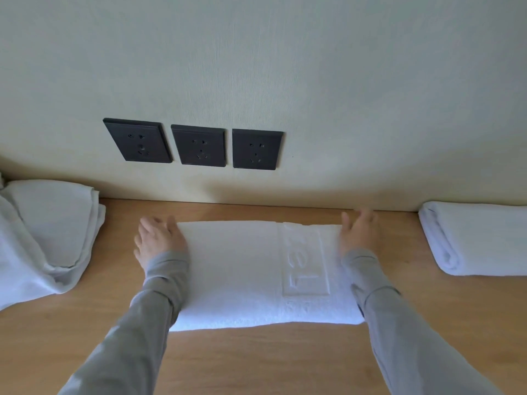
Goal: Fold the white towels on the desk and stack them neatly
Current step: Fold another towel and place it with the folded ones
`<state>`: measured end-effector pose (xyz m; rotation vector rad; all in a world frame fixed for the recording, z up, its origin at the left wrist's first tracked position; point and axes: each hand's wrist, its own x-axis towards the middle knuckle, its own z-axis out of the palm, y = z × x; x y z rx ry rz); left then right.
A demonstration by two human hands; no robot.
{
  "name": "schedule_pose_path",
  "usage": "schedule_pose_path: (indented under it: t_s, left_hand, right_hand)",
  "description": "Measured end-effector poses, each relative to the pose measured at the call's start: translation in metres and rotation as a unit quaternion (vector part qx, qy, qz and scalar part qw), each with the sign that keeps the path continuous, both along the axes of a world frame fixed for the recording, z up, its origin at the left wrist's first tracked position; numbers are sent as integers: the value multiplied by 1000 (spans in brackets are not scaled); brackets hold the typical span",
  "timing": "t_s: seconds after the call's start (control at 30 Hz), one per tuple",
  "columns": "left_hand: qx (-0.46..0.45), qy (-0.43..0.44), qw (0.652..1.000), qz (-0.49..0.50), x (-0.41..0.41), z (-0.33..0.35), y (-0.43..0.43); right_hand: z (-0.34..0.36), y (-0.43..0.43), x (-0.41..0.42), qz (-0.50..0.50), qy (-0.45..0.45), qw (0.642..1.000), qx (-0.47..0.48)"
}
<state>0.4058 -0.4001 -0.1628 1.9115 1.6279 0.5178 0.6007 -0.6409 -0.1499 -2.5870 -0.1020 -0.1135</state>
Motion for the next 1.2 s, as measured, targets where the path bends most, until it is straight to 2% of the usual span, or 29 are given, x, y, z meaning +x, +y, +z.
schedule_pose_path:
  t_s: [0.07,0.1,0.13,0.2,0.23,0.3,0.43,0.57,0.63,0.67,0.7,0.77,0.83,0.87,0.9,0.97,1.03,1.07,1.1,1.2]
  left_hand:
    - [121,61,986,-94,5,8,-37]
    - [168,68,967,-178,9,12,-59]
    - [200,88,939,-267,14,12,-81]
    - [188,153,887,-393,16,5,-105]
    - [162,183,879,-409,11,-3,-100]
    - [158,199,886,-388,-12,-18,-71]
    - [111,215,899,-365,-56,-27,-29]
    - [112,222,895,-370,-52,-17,-32]
    - [113,202,908,-348,-56,-6,-40]
    - [117,170,922,-327,-61,1,-48]
    - [125,111,939,-300,-68,7,-61]
    - [131,-36,964,-229,-81,16,-96]
    - [42,-170,980,-94,-94,18,-136]
    - [-46,-222,974,-4,-98,17,-153]
    - [-150,-254,952,84,-101,16,-164]
    - [-370,-285,864,188,-101,13,-178]
    - [-523,-331,756,213,-95,11,-178]
    - [-565,-355,716,206,-90,11,-174]
    - [-579,-371,698,200,-84,11,-169]
    - [-560,-395,697,210,-64,14,-149]
  right_hand:
    - [8,17,-32,125,-135,983,-15]
    - [8,28,-50,194,-166,967,-21]
    - [4,36,-68,258,-171,950,-45]
    - [-9,38,-94,344,-115,923,-132]
    - [-15,29,-93,355,-80,917,-163]
    - [-23,0,-73,342,-37,919,-193]
    - [-28,-40,-45,275,-16,938,-210]
    - [-27,-36,-45,268,22,937,-222]
    - [-20,-38,-53,238,20,958,-157]
    - [-14,-41,-63,199,12,976,-84]
    - [-9,-45,-77,146,7,989,13]
    - [-6,-49,-113,17,-7,980,196]
    - [-13,-53,-149,-111,-7,951,289]
    - [-17,-55,-164,-169,18,931,324]
    - [-22,-56,-176,-232,60,904,355]
    - [-31,-53,-191,-339,189,822,417]
    - [-36,-44,-194,-351,320,734,485]
    - [-33,-37,-193,-332,375,694,517]
    - [-30,-30,-191,-311,405,668,542]
    - [-19,-14,-183,-286,425,642,570]
